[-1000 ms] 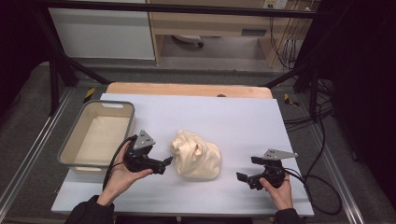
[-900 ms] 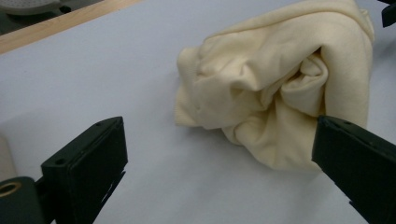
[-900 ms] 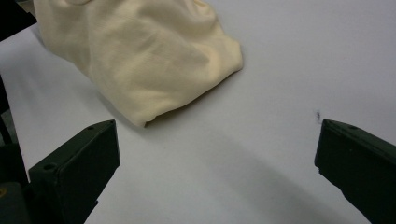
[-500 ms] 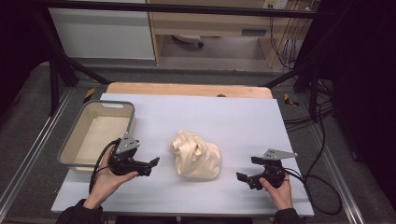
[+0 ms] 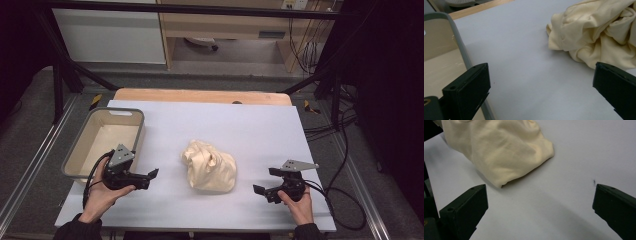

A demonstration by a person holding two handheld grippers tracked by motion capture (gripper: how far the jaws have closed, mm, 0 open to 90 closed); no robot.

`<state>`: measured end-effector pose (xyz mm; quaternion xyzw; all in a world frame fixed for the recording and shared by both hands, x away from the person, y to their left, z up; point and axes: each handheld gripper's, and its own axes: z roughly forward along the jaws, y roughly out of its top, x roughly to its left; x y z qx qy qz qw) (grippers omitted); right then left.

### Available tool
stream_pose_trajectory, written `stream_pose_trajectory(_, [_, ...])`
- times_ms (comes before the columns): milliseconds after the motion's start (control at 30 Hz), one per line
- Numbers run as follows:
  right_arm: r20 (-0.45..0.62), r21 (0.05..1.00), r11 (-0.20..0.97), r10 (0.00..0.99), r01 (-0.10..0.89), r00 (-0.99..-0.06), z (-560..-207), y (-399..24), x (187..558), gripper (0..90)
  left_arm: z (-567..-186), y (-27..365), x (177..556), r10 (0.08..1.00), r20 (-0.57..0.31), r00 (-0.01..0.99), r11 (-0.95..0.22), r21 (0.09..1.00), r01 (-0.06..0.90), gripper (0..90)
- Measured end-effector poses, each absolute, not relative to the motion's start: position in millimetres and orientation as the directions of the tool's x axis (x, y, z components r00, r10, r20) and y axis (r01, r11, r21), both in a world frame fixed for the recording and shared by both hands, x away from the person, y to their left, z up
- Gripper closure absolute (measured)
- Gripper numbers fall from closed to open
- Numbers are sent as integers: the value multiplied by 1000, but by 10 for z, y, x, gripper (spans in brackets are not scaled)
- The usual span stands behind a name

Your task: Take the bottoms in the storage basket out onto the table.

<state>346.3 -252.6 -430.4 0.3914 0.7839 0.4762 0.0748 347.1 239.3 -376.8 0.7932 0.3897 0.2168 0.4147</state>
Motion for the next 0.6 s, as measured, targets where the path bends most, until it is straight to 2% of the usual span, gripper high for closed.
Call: stream_pose_trajectory(600, [253, 804, 243, 686, 543, -682, -4305, -2529, 3462, 6, -3865, 2662, 3475, 814, 13, 581, -333, 831, 447, 8])
